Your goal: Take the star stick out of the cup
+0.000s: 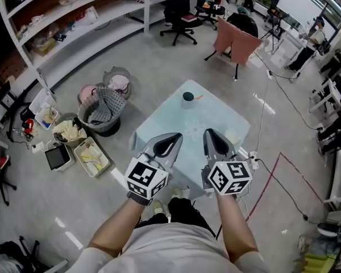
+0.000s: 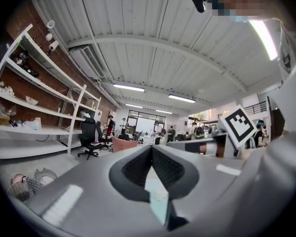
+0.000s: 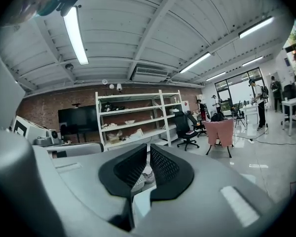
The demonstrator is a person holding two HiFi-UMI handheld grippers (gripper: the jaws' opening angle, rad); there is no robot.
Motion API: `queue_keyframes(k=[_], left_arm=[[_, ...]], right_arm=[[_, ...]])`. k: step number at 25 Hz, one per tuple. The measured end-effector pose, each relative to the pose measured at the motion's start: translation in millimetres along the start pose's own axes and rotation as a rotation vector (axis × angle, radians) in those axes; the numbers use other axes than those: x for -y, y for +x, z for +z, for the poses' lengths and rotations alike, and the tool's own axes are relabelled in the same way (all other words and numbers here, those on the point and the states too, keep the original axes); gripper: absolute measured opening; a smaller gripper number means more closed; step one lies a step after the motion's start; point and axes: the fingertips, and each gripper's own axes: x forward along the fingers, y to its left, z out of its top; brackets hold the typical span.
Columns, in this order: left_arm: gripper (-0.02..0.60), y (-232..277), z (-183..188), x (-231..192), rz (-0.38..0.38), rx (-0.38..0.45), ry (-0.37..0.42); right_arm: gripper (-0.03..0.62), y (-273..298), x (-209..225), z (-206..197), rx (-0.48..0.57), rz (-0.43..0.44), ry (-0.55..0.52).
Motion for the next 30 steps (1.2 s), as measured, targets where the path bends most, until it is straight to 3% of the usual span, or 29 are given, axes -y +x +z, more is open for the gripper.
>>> queue_keyframes(k=[7, 17, 30], left_arm=[[0.006, 29, -8, -31, -0.019, -0.010, 0.005], [0.006, 113, -42, -78, -0.047, -0.060, -0.006], [0.006, 226, -104, -140, -0.046, -0.163, -0.041]], right_arm=[[0.015, 47, 24, -10, -0.016, -0.043, 0.027], [0.039, 132, 103, -49, -0.098, -0.101, 0.094], [0.044, 239, 210, -128, -0.269, -0.161, 0.212]])
